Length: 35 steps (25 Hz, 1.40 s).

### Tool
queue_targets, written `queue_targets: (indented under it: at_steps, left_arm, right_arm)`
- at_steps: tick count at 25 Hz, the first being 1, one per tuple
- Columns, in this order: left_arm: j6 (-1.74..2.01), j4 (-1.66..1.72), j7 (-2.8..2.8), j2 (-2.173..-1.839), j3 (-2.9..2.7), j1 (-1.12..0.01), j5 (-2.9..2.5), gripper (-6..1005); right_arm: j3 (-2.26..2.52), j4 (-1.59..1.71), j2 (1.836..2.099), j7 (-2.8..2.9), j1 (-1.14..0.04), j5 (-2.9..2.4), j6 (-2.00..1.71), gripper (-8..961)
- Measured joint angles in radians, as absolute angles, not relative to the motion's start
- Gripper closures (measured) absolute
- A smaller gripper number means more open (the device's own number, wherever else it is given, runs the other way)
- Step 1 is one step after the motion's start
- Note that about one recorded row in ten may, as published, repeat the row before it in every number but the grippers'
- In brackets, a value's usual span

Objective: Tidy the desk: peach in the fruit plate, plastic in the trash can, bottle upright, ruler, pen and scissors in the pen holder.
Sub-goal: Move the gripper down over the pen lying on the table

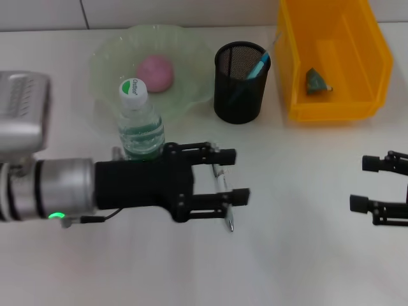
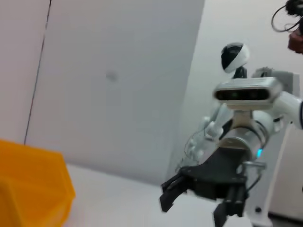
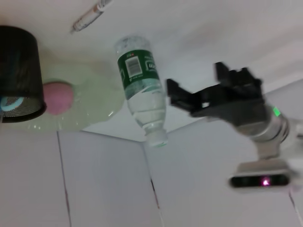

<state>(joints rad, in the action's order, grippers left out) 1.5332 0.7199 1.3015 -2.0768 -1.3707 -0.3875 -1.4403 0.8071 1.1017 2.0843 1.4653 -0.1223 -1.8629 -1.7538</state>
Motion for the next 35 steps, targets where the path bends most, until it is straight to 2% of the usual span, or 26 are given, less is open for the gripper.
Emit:
queue_targets:
  at_steps: [6,11,18,26,28,35]
  left_arm:
    - [1.318,0.966,1.569,-2.073,-1.564,-0.353,-1.45,300]
    - [1.278,1.133,1.808,-2.071,-1.586,-0.319,-1.512,299]
    - [1.125,1.427,2.257,-2.074,-1.718,-0.307,-1.829,297]
    - [1.086,1.629,2.761,-2.077,-1.823,-0.357,-2.209,299]
    - [1.086,1.629,2.761,-2.077,-1.823,-0.357,-2.209,300]
    - [1.017,1.507,2.874,-2.08,-1.94,-0.477,-2.367,302]
  right_arm:
    - [0.775,0.992,2.083,1.286,-0.116,-1.882,-1.755,111]
    - [0.715,0.891,2.081,1.16,-0.116,-1.894,-1.748,111]
    - [0.656,0.829,2.08,1.064,-0.117,-1.904,-1.732,111]
    - [0.662,0.818,2.082,1.062,-0.119,-1.905,-1.699,112]
    - [0.664,0.812,2.082,1.062,-0.121,-1.906,-1.689,112]
    - [0.665,0.804,2.083,1.061,-0.13,-1.919,-1.685,112]
